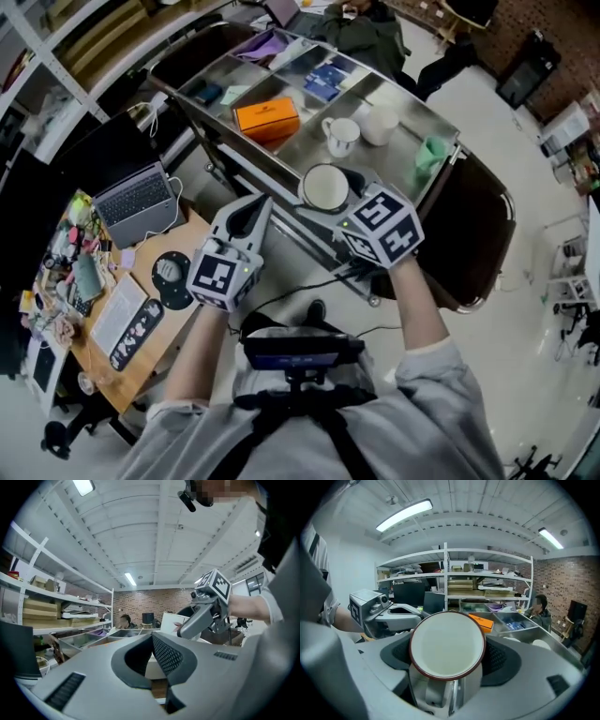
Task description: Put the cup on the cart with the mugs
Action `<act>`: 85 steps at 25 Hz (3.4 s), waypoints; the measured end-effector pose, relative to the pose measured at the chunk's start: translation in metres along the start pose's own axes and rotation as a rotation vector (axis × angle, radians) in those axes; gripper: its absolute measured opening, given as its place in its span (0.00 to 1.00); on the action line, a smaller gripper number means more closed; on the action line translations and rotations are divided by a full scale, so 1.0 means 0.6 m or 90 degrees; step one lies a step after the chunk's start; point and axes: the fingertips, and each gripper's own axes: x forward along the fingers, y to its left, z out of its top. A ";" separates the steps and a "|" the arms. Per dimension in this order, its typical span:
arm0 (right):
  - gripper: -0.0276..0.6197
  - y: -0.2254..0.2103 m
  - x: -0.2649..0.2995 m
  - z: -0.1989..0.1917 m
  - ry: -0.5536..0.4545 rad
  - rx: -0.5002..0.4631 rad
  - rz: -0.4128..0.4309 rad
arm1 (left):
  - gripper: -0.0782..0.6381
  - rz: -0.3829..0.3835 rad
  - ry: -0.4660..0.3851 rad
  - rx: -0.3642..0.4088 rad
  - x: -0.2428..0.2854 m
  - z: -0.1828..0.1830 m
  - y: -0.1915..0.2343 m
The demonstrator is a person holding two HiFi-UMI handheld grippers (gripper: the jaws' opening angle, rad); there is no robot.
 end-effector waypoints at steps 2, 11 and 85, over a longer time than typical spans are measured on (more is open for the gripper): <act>0.68 -0.043 -0.010 -0.008 0.010 0.003 -0.010 | 0.11 -0.015 -0.007 0.003 0.035 0.014 -0.009; 0.68 -0.166 0.005 -0.075 0.087 0.036 -0.029 | 0.11 -0.064 0.014 0.004 0.131 0.029 -0.024; 0.22 -0.105 -0.151 -0.056 -0.159 0.142 -0.251 | 0.11 -0.012 0.022 -0.028 0.037 -0.026 0.025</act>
